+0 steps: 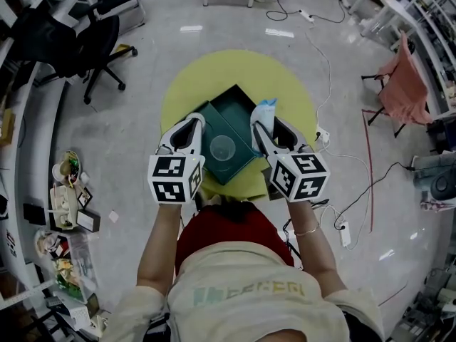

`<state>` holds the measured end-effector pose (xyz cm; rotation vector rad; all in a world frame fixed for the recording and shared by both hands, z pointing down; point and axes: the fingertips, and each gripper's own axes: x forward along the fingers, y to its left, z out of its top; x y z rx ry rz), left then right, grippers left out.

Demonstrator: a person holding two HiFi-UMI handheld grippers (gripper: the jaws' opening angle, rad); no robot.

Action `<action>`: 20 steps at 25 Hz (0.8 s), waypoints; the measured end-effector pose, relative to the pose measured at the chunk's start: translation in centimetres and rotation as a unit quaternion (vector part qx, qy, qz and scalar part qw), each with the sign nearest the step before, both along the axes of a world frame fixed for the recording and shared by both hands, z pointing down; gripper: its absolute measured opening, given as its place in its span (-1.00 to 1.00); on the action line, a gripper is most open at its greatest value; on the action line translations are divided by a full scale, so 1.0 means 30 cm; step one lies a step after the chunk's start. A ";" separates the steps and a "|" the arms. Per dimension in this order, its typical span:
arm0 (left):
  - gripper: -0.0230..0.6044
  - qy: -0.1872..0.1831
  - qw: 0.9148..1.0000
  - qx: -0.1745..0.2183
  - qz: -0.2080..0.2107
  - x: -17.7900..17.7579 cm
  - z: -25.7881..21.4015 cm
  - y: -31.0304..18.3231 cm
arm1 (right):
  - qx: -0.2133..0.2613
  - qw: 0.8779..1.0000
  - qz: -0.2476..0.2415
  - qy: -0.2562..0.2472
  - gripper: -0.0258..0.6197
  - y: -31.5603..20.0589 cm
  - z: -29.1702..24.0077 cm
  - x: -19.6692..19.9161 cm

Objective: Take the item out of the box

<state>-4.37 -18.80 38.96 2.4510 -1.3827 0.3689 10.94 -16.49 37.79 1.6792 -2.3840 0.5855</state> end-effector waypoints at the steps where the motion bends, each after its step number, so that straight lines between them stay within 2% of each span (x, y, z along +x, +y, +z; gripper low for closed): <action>1: -0.83 0.001 1.000 0.001 0.002 0.001 -0.002 0.001 | 0.003 1.000 0.002 -0.001 -0.29 0.006 -0.006 0.001; 20: -0.83 0.015 0.999 0.007 0.029 -0.028 -0.020 0.042 | 0.022 0.999 0.037 -0.006 -0.29 0.110 -0.022 -0.024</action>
